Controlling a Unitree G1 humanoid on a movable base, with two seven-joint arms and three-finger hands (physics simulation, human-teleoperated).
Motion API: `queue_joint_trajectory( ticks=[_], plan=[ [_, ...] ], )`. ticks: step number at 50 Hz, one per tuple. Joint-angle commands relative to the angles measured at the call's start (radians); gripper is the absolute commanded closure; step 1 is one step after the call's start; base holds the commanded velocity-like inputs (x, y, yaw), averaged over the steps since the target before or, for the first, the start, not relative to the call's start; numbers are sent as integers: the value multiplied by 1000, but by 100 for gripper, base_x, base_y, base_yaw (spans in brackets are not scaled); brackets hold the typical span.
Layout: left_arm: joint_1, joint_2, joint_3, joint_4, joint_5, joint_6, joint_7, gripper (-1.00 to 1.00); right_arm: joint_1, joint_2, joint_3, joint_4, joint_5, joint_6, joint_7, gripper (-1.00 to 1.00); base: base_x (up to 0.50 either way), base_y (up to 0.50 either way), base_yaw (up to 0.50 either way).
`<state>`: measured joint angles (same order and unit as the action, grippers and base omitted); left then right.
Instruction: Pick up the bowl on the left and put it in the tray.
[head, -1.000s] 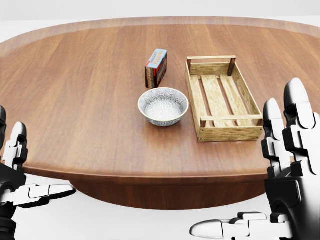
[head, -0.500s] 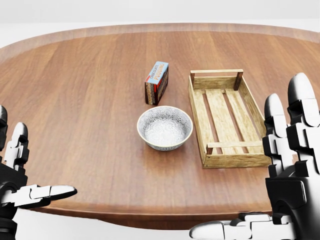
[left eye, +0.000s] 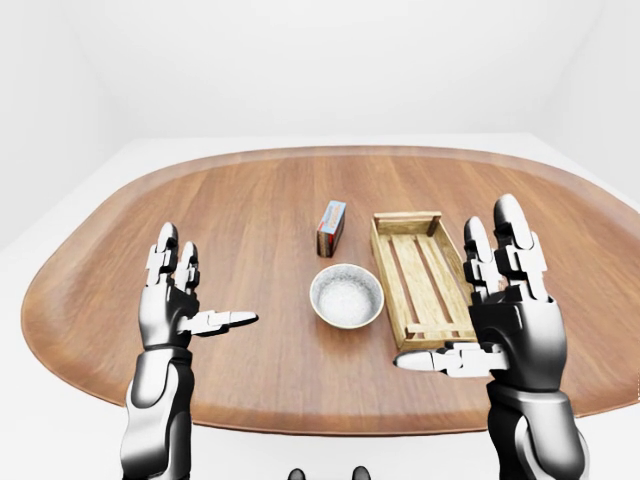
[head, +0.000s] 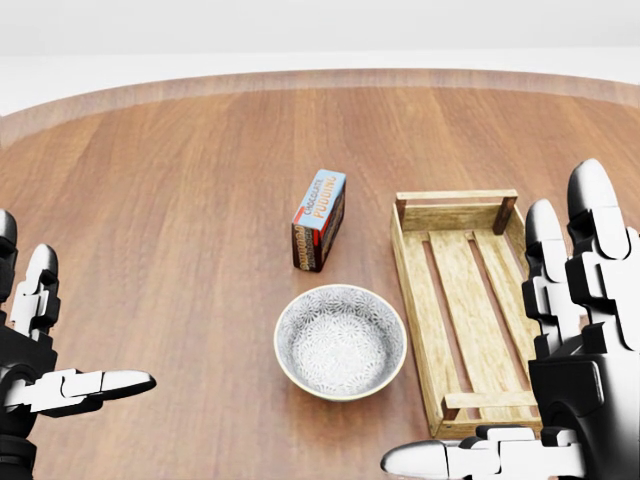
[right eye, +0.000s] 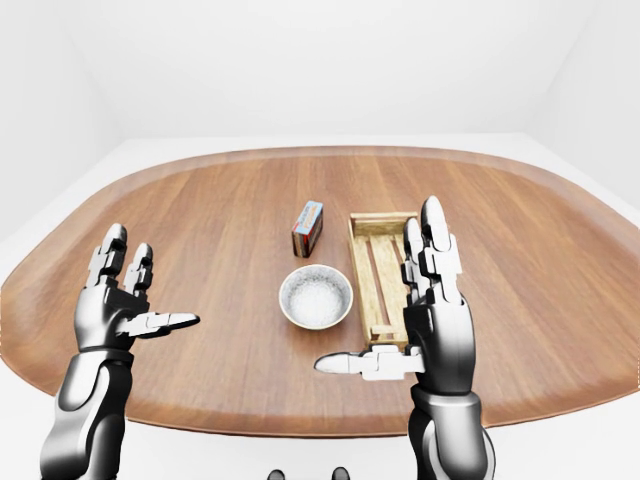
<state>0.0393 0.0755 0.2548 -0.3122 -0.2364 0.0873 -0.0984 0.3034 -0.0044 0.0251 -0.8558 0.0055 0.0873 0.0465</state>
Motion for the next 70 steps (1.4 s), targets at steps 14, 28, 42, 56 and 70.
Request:
queue_joint_trajectory(
  ticks=[14, 28, 42, 56, 70],
  plan=[
    [2, -11, -31, 58, 33, 0, 13, -100, -14, 16, -28, 65, 30, 0, -5, -100, 50, 26, 0],
    [3, -14, -36, 53, 38, 0, 14, -100, -23, 12, -89, 36, 34, 0, 10, -100, 13, 4, 0],
    [2, -14, -35, 53, 36, 0, 13, -100, 84, -23, -51, 24, -353, 0, 186, -100, 0, 0, 0],
    [5, -14, -33, 45, 36, 0, 13, -100, 166, -19, 17, 83, -585, 0, 242, -100, 0, 0, 0],
    [7, -16, -36, 42, 41, 0, 11, -100, 151, -47, 85, 183, -723, 0, 225, -100, 0, 0, 0]
  ],
)
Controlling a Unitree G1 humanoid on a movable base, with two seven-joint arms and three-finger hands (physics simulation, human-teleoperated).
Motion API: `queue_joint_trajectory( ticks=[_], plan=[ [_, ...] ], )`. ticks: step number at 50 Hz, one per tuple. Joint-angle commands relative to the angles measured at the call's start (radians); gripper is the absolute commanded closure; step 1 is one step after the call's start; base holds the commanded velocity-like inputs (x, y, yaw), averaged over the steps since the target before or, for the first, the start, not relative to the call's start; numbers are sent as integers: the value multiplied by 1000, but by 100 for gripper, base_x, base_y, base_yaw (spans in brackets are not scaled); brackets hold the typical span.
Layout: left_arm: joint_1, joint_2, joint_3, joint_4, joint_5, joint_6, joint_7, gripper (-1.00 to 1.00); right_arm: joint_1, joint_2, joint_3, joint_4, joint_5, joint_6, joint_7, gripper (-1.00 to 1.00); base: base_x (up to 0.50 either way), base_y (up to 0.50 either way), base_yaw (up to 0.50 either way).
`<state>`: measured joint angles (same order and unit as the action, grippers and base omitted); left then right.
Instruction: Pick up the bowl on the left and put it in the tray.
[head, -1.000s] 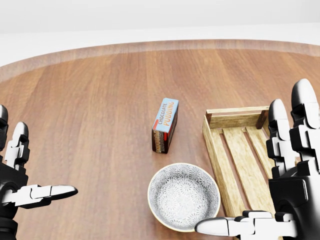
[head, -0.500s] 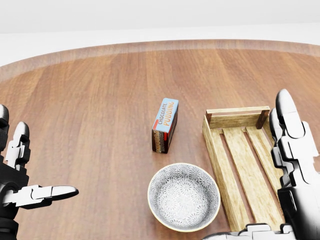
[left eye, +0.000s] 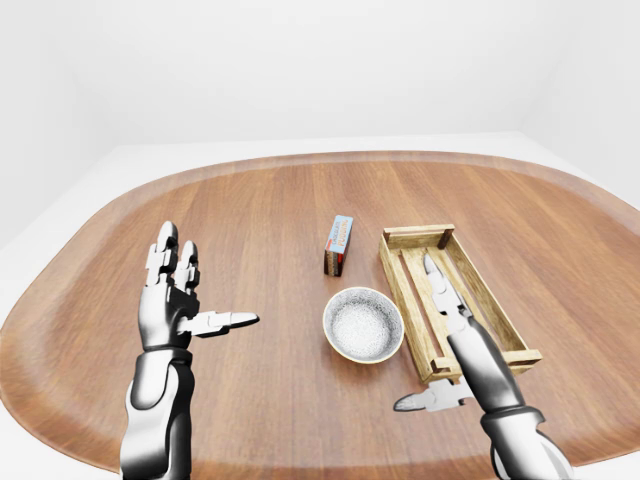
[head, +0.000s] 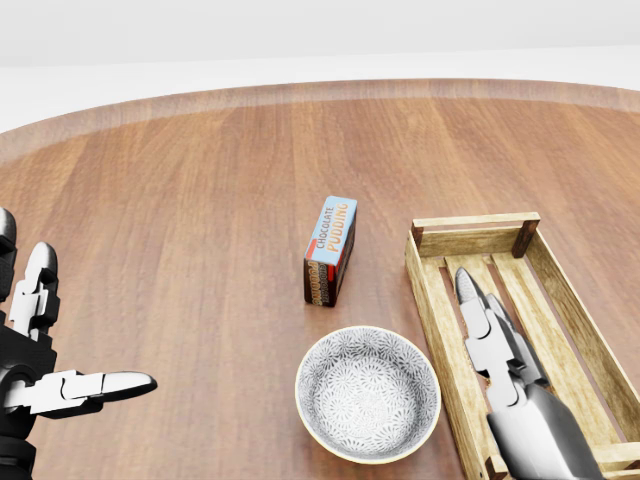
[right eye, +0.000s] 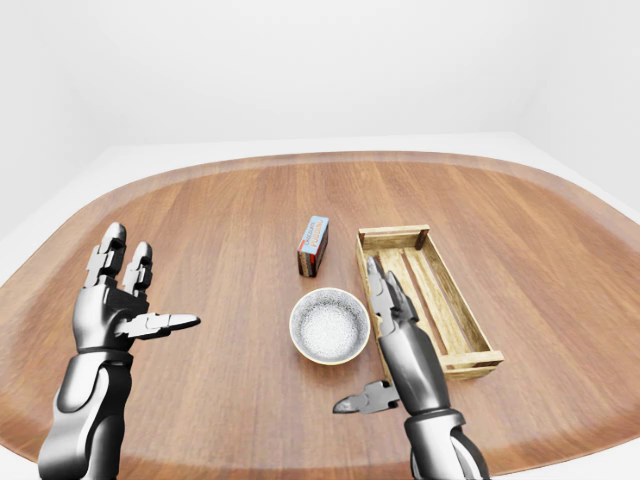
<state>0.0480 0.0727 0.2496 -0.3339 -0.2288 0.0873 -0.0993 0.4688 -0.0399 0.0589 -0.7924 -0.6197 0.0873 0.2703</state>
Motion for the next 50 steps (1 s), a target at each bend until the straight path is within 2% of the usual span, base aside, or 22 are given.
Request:
queue_joint_trajectory(
  ticks=[1, 5, 14, 37, 44, 50],
  plan=[
    [-2, -13, -31, 65, 33, 0, 12, -100, -22, -13, 56, 125, -105, 0, 2, -100, 0, 0, 0],
    [-1, -15, -35, 62, 36, 0, 14, -100, -40, -35, 91, 181, -167, 0, 1, -100, 0, 0, 0],
    [3, -17, -41, 58, 42, 0, 15, -100, -78, -45, 116, 271, -212, 0, 1, -100, 0, 0, 0],
    [-1, -15, -37, 59, 39, 0, 14, -100, -155, -47, 159, 394, -357, 0, 54, -100, 0, 0, 0],
    [-2, -15, -38, 61, 36, 0, 16, -100, -184, -43, 172, 484, -409, 0, 35, -100, 0, 0, 0],
    [-5, -15, -38, 66, 35, 0, 17, -100, -217, -34, 177, 502, -445, 0, 70, -100, 0, 0, 0]
  ],
)
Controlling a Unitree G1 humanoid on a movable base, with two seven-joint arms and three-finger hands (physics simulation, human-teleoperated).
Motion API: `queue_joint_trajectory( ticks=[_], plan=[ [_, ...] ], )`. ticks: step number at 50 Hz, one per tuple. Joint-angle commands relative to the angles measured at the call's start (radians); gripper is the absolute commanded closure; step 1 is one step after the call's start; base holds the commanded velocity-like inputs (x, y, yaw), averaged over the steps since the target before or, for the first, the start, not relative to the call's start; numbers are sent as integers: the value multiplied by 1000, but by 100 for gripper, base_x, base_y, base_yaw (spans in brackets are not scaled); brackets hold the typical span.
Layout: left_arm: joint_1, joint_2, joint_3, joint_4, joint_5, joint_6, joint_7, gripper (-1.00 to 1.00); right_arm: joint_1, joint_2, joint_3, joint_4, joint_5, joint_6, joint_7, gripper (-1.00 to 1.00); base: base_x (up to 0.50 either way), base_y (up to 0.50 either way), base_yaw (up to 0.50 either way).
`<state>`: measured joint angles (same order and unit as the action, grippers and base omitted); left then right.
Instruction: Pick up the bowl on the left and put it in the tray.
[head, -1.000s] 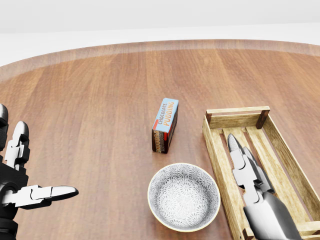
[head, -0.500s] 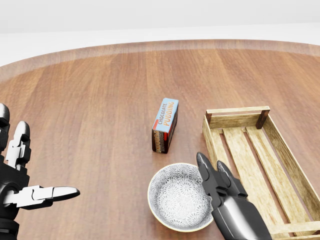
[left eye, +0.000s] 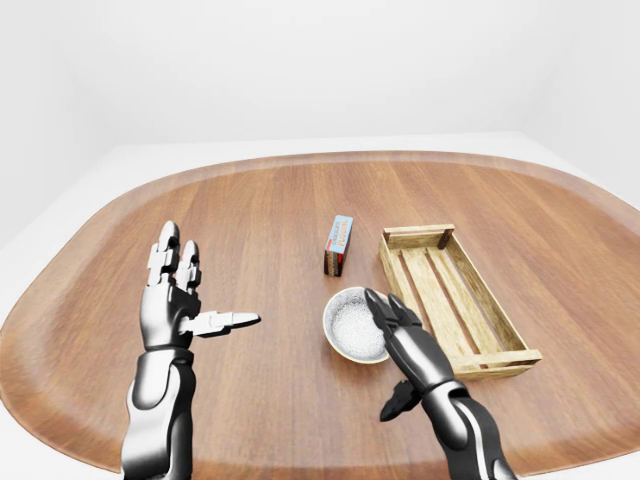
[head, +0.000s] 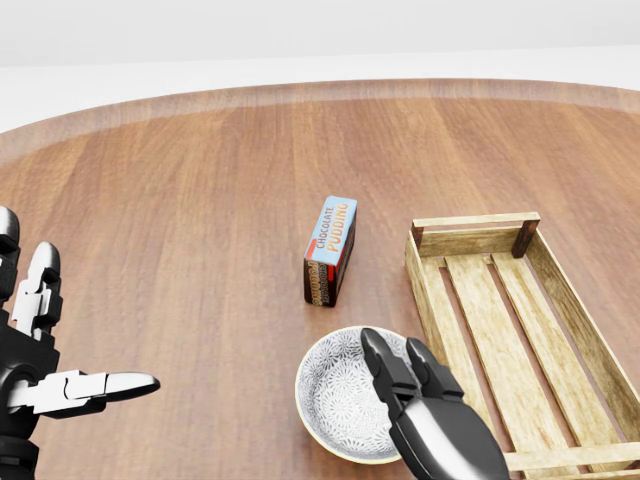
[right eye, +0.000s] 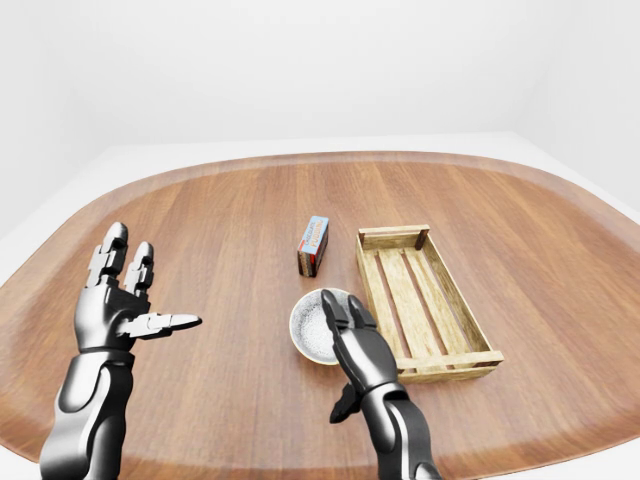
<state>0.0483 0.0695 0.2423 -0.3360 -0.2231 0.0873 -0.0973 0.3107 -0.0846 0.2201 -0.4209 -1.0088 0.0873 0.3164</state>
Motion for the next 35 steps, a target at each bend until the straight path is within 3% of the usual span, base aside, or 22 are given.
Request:
queue_joint_trajectory(
  ticks=[1, 35],
  plan=[
    [-5, -12, -31, 68, 30, 0, 15, -100, -64, 13, 14, 140, -56, 0, 25, -100, 0, 0, 0],
    [-1, -12, -28, 59, 28, 0, 14, -100, -190, 36, -28, 426, -29, 0, -27, -100, 0, 0, 0]
  ],
)
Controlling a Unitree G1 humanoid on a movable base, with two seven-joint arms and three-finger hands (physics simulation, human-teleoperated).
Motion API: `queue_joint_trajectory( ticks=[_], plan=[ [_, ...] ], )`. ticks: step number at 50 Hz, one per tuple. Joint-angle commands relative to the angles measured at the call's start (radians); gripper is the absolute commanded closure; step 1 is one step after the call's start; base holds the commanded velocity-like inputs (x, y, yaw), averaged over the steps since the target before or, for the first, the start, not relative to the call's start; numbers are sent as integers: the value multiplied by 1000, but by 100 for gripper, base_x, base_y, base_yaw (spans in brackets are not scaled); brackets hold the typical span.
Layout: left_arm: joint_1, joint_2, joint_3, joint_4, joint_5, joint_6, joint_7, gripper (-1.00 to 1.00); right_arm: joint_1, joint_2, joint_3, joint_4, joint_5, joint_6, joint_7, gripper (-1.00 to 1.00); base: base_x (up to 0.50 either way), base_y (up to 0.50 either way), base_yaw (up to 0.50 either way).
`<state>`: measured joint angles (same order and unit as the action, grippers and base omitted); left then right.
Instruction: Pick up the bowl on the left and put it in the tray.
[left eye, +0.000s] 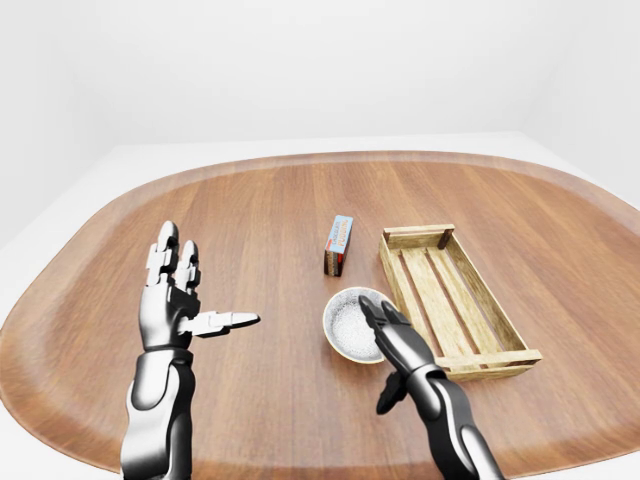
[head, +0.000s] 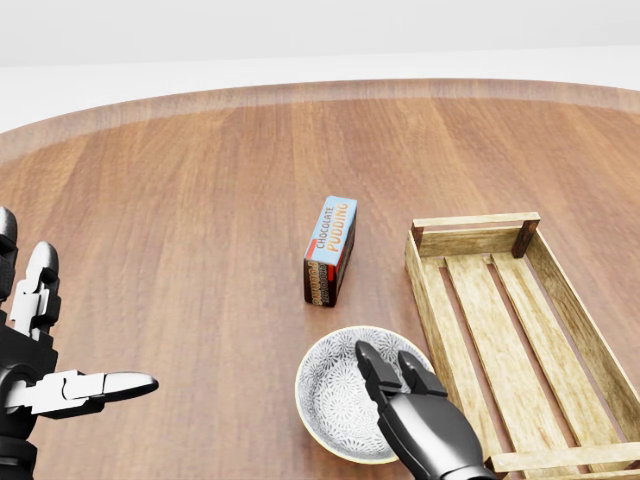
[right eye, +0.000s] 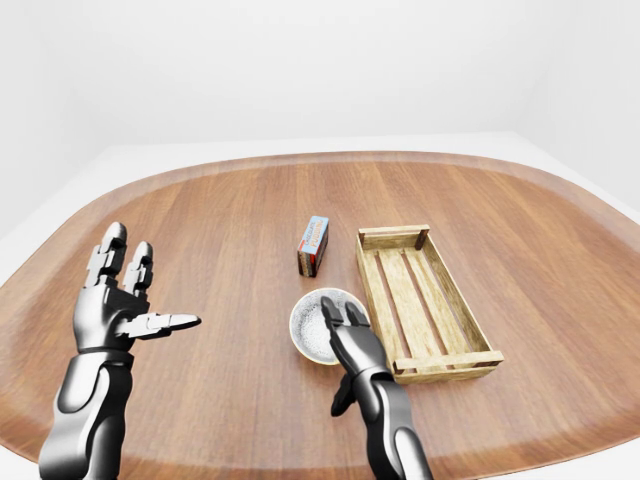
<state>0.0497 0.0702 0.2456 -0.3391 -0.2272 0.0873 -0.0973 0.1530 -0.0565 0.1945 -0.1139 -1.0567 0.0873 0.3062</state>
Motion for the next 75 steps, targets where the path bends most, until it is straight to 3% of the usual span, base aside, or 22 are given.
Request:
queue_joint_trajectory(
  ticks=[1, 75],
  plan=[
    [-2, -13, -32, 62, 32, 0, 14, -100, -33, 8, -2, 120, 19, 0, -17, -100, 0, 0, 0],
    [-4, -11, -26, 53, 27, 0, 15, -100, -119, 34, 24, 375, 36, 0, -116, -100, 0, 0, 0]
  ],
)
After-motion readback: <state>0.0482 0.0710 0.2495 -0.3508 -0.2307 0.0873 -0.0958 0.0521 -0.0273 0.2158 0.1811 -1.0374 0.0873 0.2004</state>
